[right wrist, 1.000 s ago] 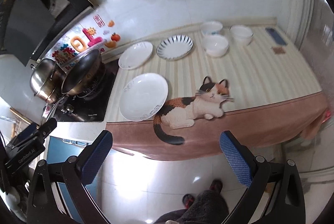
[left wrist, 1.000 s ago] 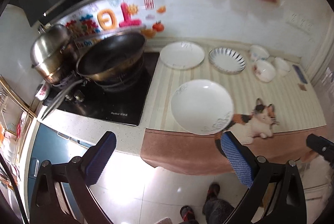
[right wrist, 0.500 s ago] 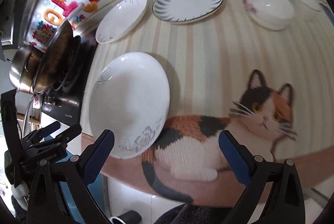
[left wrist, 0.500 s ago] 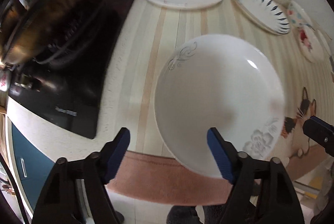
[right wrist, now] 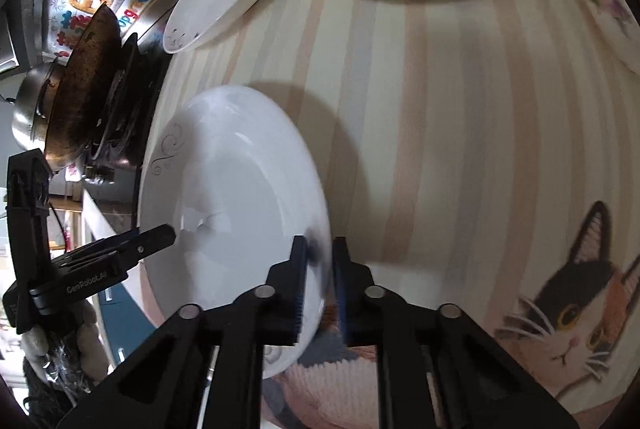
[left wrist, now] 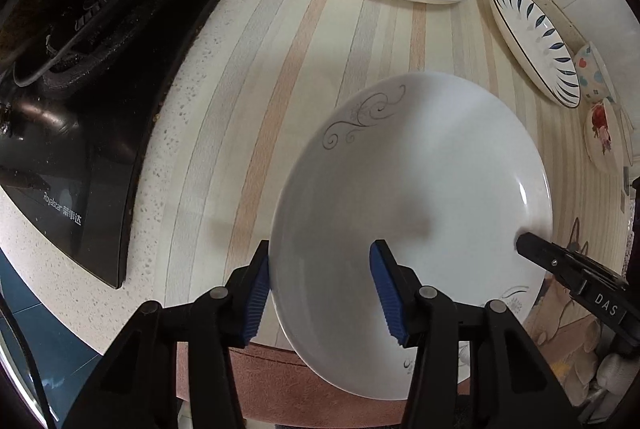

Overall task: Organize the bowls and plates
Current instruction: 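Lift the swirl plate with the right gripper toward the pink-flower plate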

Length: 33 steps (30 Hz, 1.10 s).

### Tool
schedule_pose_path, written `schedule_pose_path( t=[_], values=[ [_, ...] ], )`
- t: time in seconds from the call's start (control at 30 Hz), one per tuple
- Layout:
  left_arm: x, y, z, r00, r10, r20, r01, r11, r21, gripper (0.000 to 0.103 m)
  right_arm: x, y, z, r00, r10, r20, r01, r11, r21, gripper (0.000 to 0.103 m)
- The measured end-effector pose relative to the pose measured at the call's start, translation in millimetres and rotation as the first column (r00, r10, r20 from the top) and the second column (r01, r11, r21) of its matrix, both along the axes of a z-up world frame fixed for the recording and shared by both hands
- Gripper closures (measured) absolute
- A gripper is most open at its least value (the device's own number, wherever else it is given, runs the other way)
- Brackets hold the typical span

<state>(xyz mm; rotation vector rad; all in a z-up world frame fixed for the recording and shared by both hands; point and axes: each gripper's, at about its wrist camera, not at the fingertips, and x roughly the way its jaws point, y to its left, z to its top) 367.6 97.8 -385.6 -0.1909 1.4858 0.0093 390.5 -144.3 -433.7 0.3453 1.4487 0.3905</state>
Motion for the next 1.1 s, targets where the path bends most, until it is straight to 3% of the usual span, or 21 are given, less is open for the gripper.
schedule_pose_path(
  t=[0.2, 0.53, 0.83, 1.1],
  values=[
    [1.8, -10.0, 5.4, 1.000, -0.010, 0.002, 0.010, 1.000, 0.011, 0.059, -0.9, 1.3, 1.8, 1.000, 0.016, 0.005, -0.016, 1.000, -0.003, 0.090],
    [-2.9, -56.3, 40.1, 0.996, -0.068, 0.057, 0.067, 0.997, 0.032, 0.059, -6.2, -30.9, 19.1, 1.000, 0.000, 0.026, 0.000, 1.000, -0.007, 0.090],
    [0.9, -120.2, 63.6, 0.981, -0.174, 0.087, 0.173, 0.985, 0.030, 0.059, -20.9, -90.2, 38.1, 0.995, -0.085, 0.057, 0.086, 0.996, -0.002, 0.090],
    [4.6, -145.1, 47.7, 0.965, -0.252, 0.067, 0.252, 0.968, 0.014, 0.059, -39.7, -151.0, 41.6, 0.982, -0.176, 0.065, 0.178, 0.984, -0.018, 0.090]
  ],
)
